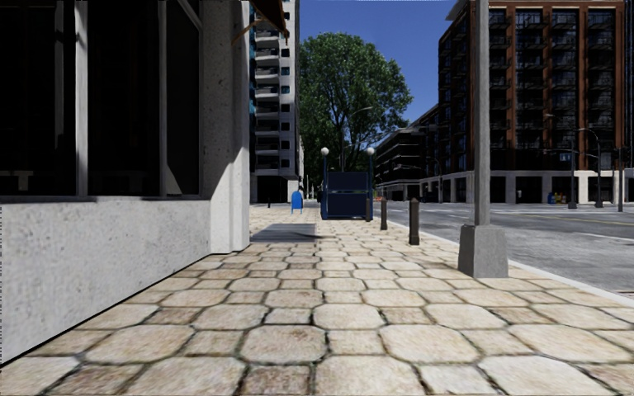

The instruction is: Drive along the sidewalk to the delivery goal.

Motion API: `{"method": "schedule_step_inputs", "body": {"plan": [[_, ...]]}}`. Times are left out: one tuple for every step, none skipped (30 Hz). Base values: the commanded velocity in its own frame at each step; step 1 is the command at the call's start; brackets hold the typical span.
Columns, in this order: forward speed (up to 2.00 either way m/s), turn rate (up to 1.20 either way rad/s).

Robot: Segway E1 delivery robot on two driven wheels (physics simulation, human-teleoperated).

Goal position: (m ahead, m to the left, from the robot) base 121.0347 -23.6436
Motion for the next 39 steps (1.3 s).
{"method": "schedule_step_inputs", "body": {"plan": [[2.0, 0.0], [2.0, 0.0], [2.0, 0.0], [2.0, 0.0], [2.0, 0.0], [2.0, 0.0], [2.0, 0.0], [2.0, 0.0], [2.0, 0.0], [2.0, 0.0], [2.0, 0.0], [2.0, 0.0], [2.0, 0.0], [2.0, 0.0], [2.0, 0.0], [2.0, 0.0], [2.0, 0.0], [2.0, 0.0], [2.0, 0.0], [2.0, 0.0], [2.0, 0.0], [2.0, 0.0], [2.0, 0.0], [2.0, 0.0], [2.0, 0.0], [2.0, 0.0], [2.0, 0.0], [2.0, 0.0], [2.0, 0.0], [2.0, 0.0], [2.0, 0.0], [2.0, 0.0], [2.0, 0.0], [2.0, 0.0], [2.0, 0.0], [2.0, 0.0], [2.0, 0.0], [2.0, 0.0], [2.0, 0.0]]}}
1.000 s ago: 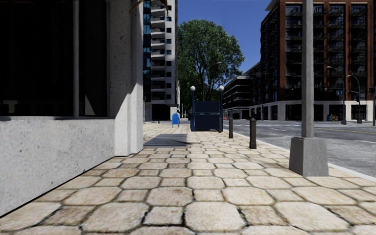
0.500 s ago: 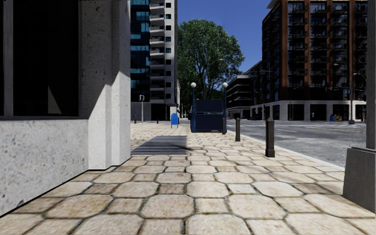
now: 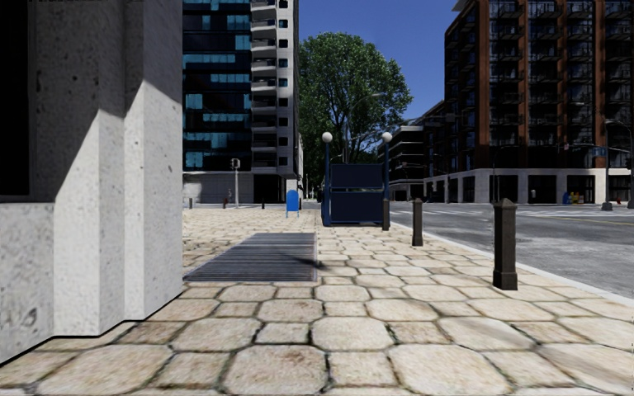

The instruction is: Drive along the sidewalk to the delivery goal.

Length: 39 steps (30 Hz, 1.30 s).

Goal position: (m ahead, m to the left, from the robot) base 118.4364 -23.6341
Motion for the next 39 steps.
{"method": "schedule_step_inputs", "body": {"plan": [[2.0, 0.0], [2.0, 0.0], [2.0, 0.0], [2.0, 0.0], [2.0, 0.0], [2.0, 0.0], [2.0, 0.0], [2.0, 0.0], [2.0, 0.0], [2.0, 0.0], [2.0, 0.0], [2.0, 0.0], [2.0, 0.0], [2.0, 0.0], [2.0, 0.0], [2.0, 0.0], [2.0, 0.0], [2.0, 0.0], [2.0, 0.0], [2.0, 0.0], [2.0, 0.0], [2.0, 0.0], [2.0, 0.0], [2.0, 0.0], [2.0, 0.0], [2.0, 0.0], [2.0, 0.05], [2.0, 0.17], [2.0, 0.25], [2.0, 0.32], [2.0, 0.36], [2.0, 0.36], [2.0, 0.38], [2.0, 0.41], [2.0, 0.47], [2.0, 0.51], [2.0, 0.52], [2.0, 0.53], [2.0, 0.53]]}}
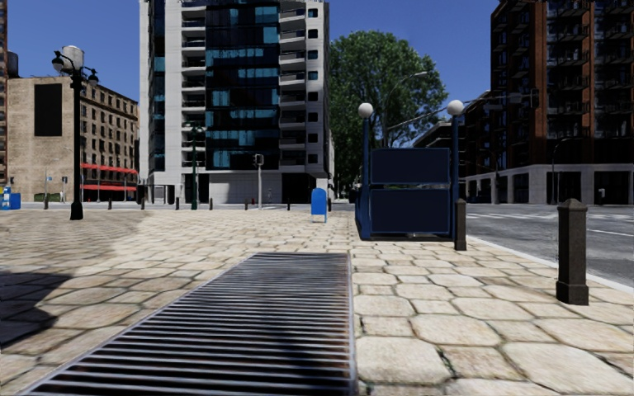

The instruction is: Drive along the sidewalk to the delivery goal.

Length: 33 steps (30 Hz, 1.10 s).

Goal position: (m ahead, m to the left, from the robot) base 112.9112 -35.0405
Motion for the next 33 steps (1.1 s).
{"method": "schedule_step_inputs", "body": {"plan": [[2.0, 0.53], [2.0, 0.53], [2.0, 0.53], [2.0, 0.34], [2.0, 0.34], [2.0, 0.03], [2.0, 0.01], [2.0, 0.0], [2.0, 0.0], [2.0, 0.0], [2.0, 0.0], [2.0, 0.0], [2.0, 0.0], [2.0, 0.0], [2.0, 0.0], [2.0, 0.0], [2.0, 0.0], [2.0, 0.0], [2.0, 0.0], [2.0, 0.0], [2.0, 0.0], [2.0, 0.0], [2.0, 0.03], [2.0, 0.18], [2.0, 0.39], [2.0, 0.59], [2.0, 0.6], [2.0, 0.6], [2.0, 0.6], [2.0, 0.6], [2.0, 0.6], [2.0, 0.6], [2.0, 0.56]]}}
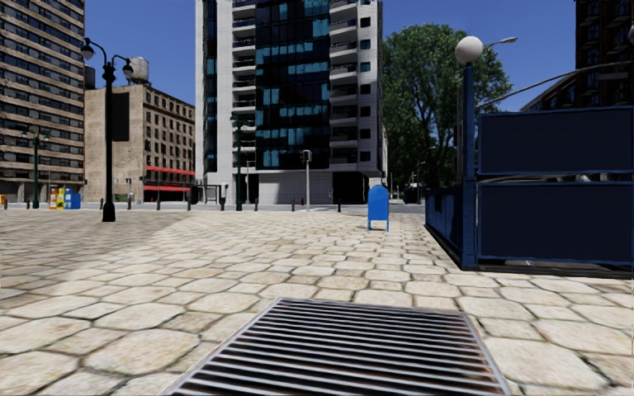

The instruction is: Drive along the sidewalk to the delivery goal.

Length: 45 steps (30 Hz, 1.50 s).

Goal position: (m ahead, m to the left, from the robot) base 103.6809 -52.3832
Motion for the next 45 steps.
{"method": "schedule_step_inputs", "body": {"plan": [[2.0, 0.34], [2.0, 0.16], [2.0, 0.16], [2.0, 0.09], [2.0, 0.03], [2.0, 0.0], [2.0, 0.0], [2.0, 0.0], [2.0, 0.0], [2.0, 0.0], [2.0, 0.0], [2.0, 0.0], [2.0, 0.0], [2.0, 0.0], [2.0, 0.0], [2.0, 0.0], [2.0, 0.0], [2.0, 0.0], [2.0, 0.0], [2.0, 0.0], [2.0, 0.0], [2.0, 0.0], [2.0, 0.0], [2.0, 0.0], [2.0, 0.0], [2.0, 0.0], [2.0, 0.0], [2.0, 0.0], [2.0, 0.0], [2.0, 0.0], [2.0, 0.0], [2.0, 0.0], [2.0, 0.0], [2.0, 0.0], [2.0, 0.0], [2.0, 0.0], [2.0, 0.0], [2.0, 0.0], [2.0, 0.0], [2.0, 0.0], [2.0, 0.0], [2.0, 0.0], [2.0, 0.0], [2.0, 0.0], [2.0, 0.0]]}}
